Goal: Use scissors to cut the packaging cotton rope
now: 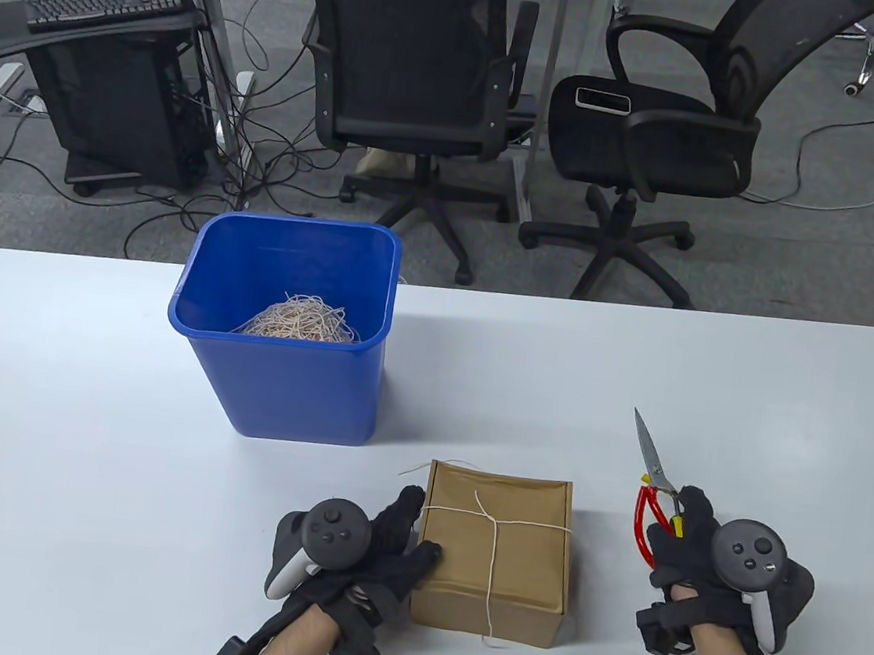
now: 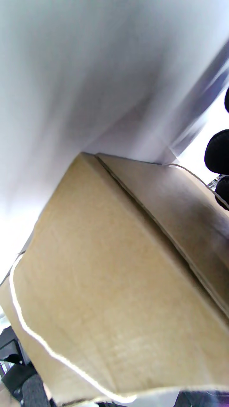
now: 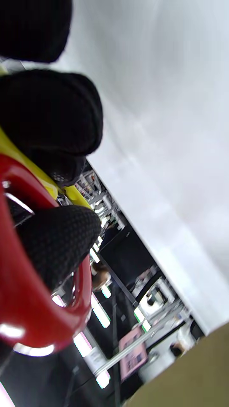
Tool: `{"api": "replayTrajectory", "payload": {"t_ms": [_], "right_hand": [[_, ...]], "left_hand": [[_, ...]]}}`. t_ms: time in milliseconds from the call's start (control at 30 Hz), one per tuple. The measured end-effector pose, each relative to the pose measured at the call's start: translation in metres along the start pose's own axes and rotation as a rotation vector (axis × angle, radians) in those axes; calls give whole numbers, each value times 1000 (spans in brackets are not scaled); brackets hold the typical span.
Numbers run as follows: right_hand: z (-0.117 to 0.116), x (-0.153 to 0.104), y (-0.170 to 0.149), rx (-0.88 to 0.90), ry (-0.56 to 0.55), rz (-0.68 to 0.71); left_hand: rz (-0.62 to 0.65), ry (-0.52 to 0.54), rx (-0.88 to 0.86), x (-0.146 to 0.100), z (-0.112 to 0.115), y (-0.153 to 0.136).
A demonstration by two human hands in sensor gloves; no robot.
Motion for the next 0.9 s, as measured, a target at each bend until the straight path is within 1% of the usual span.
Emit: {"api": "replayTrajectory", "payload": {"t_ms": [67, 167, 200, 300, 367, 433, 467, 567, 700, 767, 833, 900], "right_hand": [[-4, 0, -4, -72, 9, -18], [-10, 1, -10, -147, 12, 14], [-11, 3, -12, -147, 27, -15], [-14, 4, -15, -137, 52, -27], [-15, 4, -11, -216, 70, -7], [-16, 5, -5, -335, 100, 12], [-17, 5, -3, -356, 106, 16], [-18, 6, -1, -355, 140, 5], [-20, 8, -7, -374, 198, -25], [-21, 8, -8, -346, 212, -42], [-24, 8, -8, -361, 259, -48], [-25, 7, -5, -406, 272, -25]], "left_hand": [[0, -1, -2, 0, 0, 0], [0, -1, -3, 0, 0, 0], [-1, -1, -3, 0, 0, 0], [-2, -6, -6, 0, 1, 0], [-3, -7, -9, 0, 1, 0], [-4, -8, -10, 0, 1, 0], [-4, -8, -10, 0, 1, 0], [-5, -5, -8, -1, 0, 0], [-5, -5, -8, -1, 0, 0], [-6, -5, -8, -1, 0, 0], [-6, -5, -8, -1, 0, 0], [-7, -5, -9, -1, 0, -1]]}}
Point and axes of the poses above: the tracker on the back of each hand, its own y axis roughly to the thumb side, its own x axis roughly from the wrist to the fingertips, z = x × y, the point moved 5 cm from there along x, roughly from the wrist to the fingertips, and after that the axes turned 7 degrees about -y, right-handed, at the moved point
